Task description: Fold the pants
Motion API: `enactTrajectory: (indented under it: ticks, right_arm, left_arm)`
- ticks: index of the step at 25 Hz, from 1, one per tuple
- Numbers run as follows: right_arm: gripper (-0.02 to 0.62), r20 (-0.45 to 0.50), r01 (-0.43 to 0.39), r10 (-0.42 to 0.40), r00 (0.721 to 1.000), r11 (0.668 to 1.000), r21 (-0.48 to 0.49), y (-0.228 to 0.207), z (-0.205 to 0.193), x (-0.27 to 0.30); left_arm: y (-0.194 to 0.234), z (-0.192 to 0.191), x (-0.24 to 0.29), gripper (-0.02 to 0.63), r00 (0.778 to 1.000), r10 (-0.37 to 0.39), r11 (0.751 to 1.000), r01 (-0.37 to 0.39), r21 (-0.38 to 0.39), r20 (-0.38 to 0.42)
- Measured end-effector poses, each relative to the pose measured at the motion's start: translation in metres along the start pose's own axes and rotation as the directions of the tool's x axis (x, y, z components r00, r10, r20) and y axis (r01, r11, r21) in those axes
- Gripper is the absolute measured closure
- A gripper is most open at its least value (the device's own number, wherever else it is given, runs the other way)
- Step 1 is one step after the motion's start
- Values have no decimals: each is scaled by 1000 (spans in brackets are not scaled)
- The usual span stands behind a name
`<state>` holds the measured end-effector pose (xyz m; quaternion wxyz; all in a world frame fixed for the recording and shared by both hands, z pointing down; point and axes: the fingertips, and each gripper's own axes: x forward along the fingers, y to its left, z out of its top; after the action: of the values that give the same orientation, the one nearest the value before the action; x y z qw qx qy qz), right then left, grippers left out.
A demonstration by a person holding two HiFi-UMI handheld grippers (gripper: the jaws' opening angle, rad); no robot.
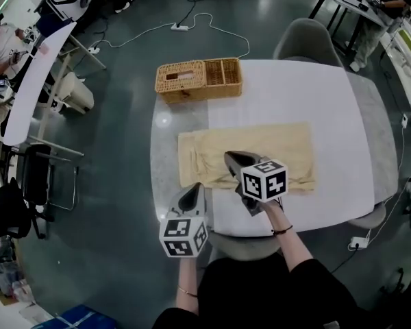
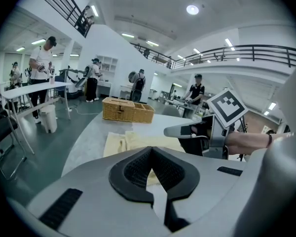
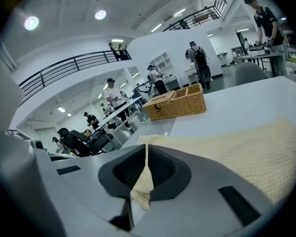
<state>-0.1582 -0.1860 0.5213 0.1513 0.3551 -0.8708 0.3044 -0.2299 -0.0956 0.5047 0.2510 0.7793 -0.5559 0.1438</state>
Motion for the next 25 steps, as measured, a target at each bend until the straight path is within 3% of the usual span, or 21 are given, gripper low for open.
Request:
enactTrajectory:
  ticks: [8,14,25]
  right_arm:
    - [577,21,43,-44,999,999,18,-45,-4,-59]
    - [578,48,53,-59,997,993,104,-82,-4,-97]
    - [580,52,122,-130,990,984,131,-140,-12,-143]
  left_arm:
    - [-40,11,10,598,1000,-15,1000,14,22,22]
    - [-70,13,24,598,999,-29,999,29,26,23]
    - [-118,11,52,598,998,-55,998,55,42,8]
